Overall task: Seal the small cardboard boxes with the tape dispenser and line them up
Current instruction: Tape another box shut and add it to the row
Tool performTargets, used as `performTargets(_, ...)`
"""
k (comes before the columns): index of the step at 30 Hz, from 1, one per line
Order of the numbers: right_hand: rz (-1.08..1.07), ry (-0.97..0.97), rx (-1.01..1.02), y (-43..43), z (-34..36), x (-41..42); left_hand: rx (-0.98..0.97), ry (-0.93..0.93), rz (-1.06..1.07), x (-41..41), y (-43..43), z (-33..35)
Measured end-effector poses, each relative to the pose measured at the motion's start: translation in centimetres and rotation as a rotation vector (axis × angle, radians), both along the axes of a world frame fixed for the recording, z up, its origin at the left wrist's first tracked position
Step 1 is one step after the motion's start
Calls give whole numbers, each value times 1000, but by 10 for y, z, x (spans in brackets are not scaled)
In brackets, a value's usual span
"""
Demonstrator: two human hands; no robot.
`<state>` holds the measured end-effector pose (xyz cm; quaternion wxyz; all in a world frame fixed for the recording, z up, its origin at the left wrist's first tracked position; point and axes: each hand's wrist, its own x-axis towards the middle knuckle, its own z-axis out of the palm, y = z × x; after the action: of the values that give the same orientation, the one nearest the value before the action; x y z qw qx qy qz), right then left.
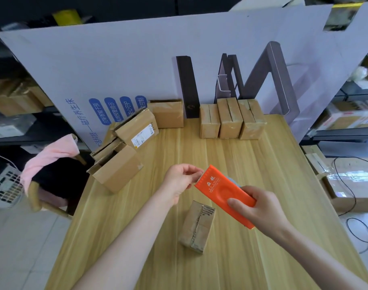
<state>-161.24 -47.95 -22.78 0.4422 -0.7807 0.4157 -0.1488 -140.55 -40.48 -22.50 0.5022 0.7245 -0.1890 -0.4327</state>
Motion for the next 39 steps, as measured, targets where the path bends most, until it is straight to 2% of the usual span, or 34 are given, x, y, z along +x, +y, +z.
performTargets(4,30,10,-74,-1,5,3,-19,32,13,4,-1,4)
performTargets(8,94,102,-234,-4,10,1,36,42,-71,8,1,1)
performTargets(13,134,188,-355,-4,15,0,21,44,-45,8,4,-2)
performTargets(26,103,260,-340,-1,26,12,-5,-68,-10,6,-5,2)
performTargets(32,86,350,-265,4,36,28,50,-175,58,11,-13,-11)
performTargets(39,78,419,-218,0,38,19,94,-176,133,26,-14,-25)
